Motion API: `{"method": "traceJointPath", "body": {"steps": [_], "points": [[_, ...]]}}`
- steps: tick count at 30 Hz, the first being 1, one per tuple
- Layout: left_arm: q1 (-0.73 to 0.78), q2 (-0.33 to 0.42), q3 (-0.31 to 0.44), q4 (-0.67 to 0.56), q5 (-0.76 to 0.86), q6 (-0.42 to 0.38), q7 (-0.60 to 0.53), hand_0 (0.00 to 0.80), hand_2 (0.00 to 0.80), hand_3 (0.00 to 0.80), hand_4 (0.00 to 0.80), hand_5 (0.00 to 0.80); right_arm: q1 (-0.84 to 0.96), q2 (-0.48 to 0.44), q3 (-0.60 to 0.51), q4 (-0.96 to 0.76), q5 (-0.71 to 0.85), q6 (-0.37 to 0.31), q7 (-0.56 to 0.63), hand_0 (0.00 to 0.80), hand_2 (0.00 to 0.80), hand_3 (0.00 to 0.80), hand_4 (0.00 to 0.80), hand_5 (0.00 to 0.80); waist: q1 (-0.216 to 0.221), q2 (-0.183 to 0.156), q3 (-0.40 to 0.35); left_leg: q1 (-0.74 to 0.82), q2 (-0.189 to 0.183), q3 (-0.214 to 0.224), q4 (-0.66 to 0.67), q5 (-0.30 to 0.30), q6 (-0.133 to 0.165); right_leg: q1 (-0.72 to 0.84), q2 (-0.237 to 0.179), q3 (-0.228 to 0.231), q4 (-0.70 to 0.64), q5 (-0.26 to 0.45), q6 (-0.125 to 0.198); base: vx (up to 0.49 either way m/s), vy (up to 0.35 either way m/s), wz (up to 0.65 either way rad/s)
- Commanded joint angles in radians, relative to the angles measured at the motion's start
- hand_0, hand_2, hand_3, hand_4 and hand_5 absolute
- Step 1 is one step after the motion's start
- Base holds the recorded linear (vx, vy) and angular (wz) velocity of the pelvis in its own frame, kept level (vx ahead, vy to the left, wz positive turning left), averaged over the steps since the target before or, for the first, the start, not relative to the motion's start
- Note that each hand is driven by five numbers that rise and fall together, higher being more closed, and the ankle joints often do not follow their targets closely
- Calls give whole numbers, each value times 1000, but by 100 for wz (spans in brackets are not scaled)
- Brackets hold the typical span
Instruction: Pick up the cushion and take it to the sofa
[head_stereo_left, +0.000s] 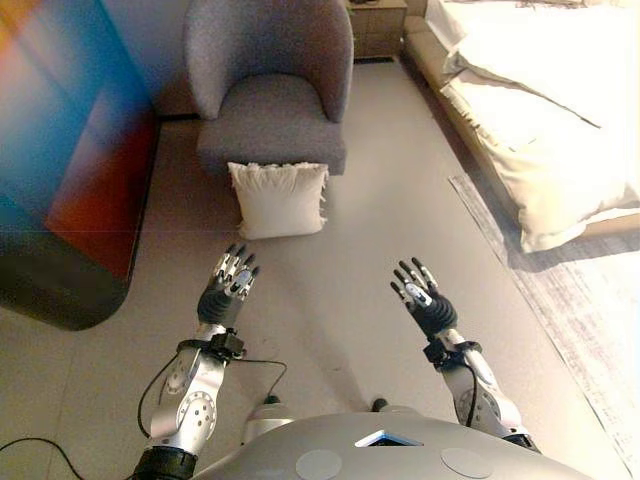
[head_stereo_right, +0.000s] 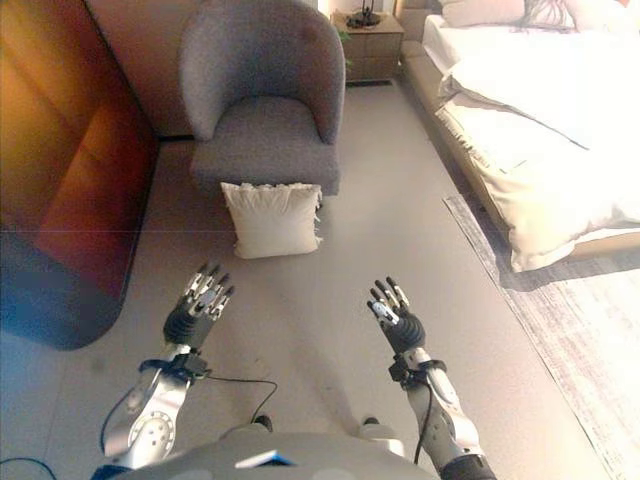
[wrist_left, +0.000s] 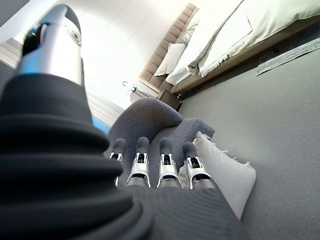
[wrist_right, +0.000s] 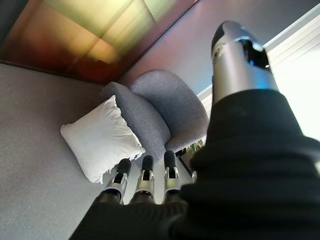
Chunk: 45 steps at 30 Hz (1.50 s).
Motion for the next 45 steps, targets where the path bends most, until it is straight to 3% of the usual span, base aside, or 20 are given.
{"method": "traceJointPath", "body": {"steps": [1, 3, 6, 8, 10, 13, 15, 18, 20, 24, 26, 28, 29, 31, 32, 33, 34, 36, 40, 45], "points": [[-63, 32, 59, -31, -22, -62, -28, 0, 0, 0, 0, 0, -62, 30, -27, -75, 4, -60, 5, 0, 0, 0, 0, 0, 9, -7, 50, -32, -126, -8, 107, -126, 155, -98, -100, -11, 277, 83, 24, -7, 202, 0], [-82, 38, 62, -25, -14, -51, -34, 0, 0, 0, 0, 0, -62, 43, -23, -69, -5, -86, -18, 0, 0, 0, 0, 0, 7, 17, 65, -53, -140, -27, 146, -138, 183, -198, -158, 39, 506, 157, 9, -9, 292, 4], [-96, 42, 65, -20, -11, -23, -27, 0, 0, 0, 0, 0, -22, 47, -24, -79, -6, -111, -48, 0, 0, 0, 0, 0, -21, 44, 85, -55, -158, -86, 178, -161, 195, -315, -136, 157, 703, 235, -3, 35, 225, 61], [-96, 49, 71, -13, -26, -17, -21, 0, 0, 0, 0, 0, 8, 42, -30, -89, -7, -107, -38, 0, 0, 0, 0, 0, -44, 47, 91, -47, -164, -120, 195, -174, 187, -358, -101, 214, 689, 245, -6, 143, 55, 82], [-85, 59, 73, -12, -40, -20, -21, 0, 0, 0, 0, 0, 30, 28, -43, -94, -1, -95, -32, 0, 0, 0, 0, 0, -67, 25, 92, -35, -181, -150, 217, -200, 177, -366, -62, 235, 546, 249, 7, 251, -55, 56], [-74, 68, 59, -21, -50, -30, -11, 0, 0, 0, 0, 0, 18, 7, -54, -73, 22, -89, -26, 0, 0, 0, 0, 0, -87, -19, 98, -11, -211, -190, 239, -249, 173, -349, -31, 212, 276, 233, 37, 303, -101, 55], [-73, 73, 32, -29, -40, -35, -7, 0, 0, 0, 0, 0, -7, -14, -62, -52, 58, -86, -24, 0, 0, 0, 0, 0, -104, -45, 96, 28, -235, -238, 229, -271, 174, -384, 47, 176, 82, 197, 58, 421, -37, 37], [-76, 68, -6, -25, -26, -39, -3, 0, 0, 0, 0, 0, -17, -28, -71, -45, 80, -63, -46, 0, 0, 0, 0, 0, -124, -53, 89, 99, -252, -300, 214, -291, 178, -451, 121, 112, -2, 225, 56, 453, -6, 56], [-64, 60, -10, -28, -34, -28, -9, 0, 0, 0, 0, 0, -1, -22, -76, -44, 73, -48, -44, 0, 0, 0, 0, 0, -130, -56, 81, 138, -259, -317, 213, -317, 183, -480, 137, 60, -1, 236, 47, 518, -47, 70], [-34, 43, -5, -33, -54, -29, -17, 0, 0, 0, 0, 0, 21, -21, -72, -27, 51, -37, -1, 0, 0, 0, 0, 0, -132, -50, 68, 165, -255, -274, 232, -333, 190, -453, 112, -13, 54, 210, 24, 481, -67, 20], [-6, 25, -9, -49, -48, -29, -10, 0, 0, 0, 0, 0, 41, -25, -60, -47, 45, -31, 9, 0, 0, 0, 0, 0, -147, -30, 53, 205, -214, -233, 261, -269, 151, -445, 113, -38, 105, 197, 5, 579, -106, -37], [14, 16, -11, -57, -53, -23, 1, 0, 0, 0, 0, 0, 58, -23, -50, -68, 49, -27, 6, 0, 0, 0, 0, 0, -157, -14, 32, 224, -182, -209, 282, -179, 118, -427, 125, -45, 147, 169, -20, 503, -161, 8], [20, 9, -10, -63, -75, -14, 12, 0, 0, 0, 0, 0, 65, -25, -48, -89, 62, -22, 10, 0, 0, 0, 0, 0, -160, -1, 21, 221, -152, -189, 331, -73, 81, -400, 137, -49, 169, 133, -43, 451, -207, 6], [11, 4, -14, -78, -100, -22, 15, 0, 0, 0, 0, 0, 62, -25, -40, -100, 79, -33, 31, 0, 0, 0, 0, 0, -155, -7, 8, 163, -141, -153, 467, 43, 42, -340, 132, -48, 160, 92, -71, 426, -225, -8], [-3, -4, -13, -87, -107, -29, 8, 0, 0, 0, 0, 0, 55, -30, -39, -92, 72, -51, 31, 0, 0, 0, 0, 0, -139, -19, 7, 69, -128, -116, 636, 89, 23, -286, 121, -45, 146, 63, -91, 345, -192, -9], [-7, -6, -12, -89, -113, -27, 6, 0, 0, 0, 0, 0, 52, -32, -40, -88, 68, -58, 28, 0, 0, 0, 0, 0, -136, -27, 5, 37, -128, -107, 675, 99, 21, -275, 113, -44, 141, 56, -96, 381, -219, -14], [-24, -16, -18, -92, -140, -22, 4, 0, 0, 0, 0, 0, 34, -36, -44, -64, 61, -77, 22, 0, 0, 0, 0, 0, -123, -44, 17, -77, -94, -49, 831, 65, 23, -220, 99, -42, 126, 35, -115, 265, -144, -30], [-40, -26, -25, -90, -159, -26, 8, 0, 0, 0, 0, 0, 3, -44, -41, -45, 72, -100, 35, 0, 0, 0, 0, 0, -106, -53, 37, -178, -51, -8, 859, 25, 44, -176, 93, -28, 127, 4, -126, 265, -76, -29], [-34, -22, -2, -83, -176, -48, -13, 0, 0, 0, 0, 0, -21, -56, -40, -57, 69, -102, 24, 0, 0, 0, 0, 0, -72, -36, 73, -252, -18, -5, 564, 6, 69, -134, 112, 64, 163, -57, -121, 246, 121, -41], [-32, -24, 29, -63, -175, -29, -72, 0, 0, 0, 0, 0, 42, -43, -66, -70, 68, -108, 39, 0, 0, 0, 0, 0, -52, -6, 84, -274, 21, -82, 80, 101, 22, -64, 166, 181, 166, -105, -89, 308, 166, -27]]}}
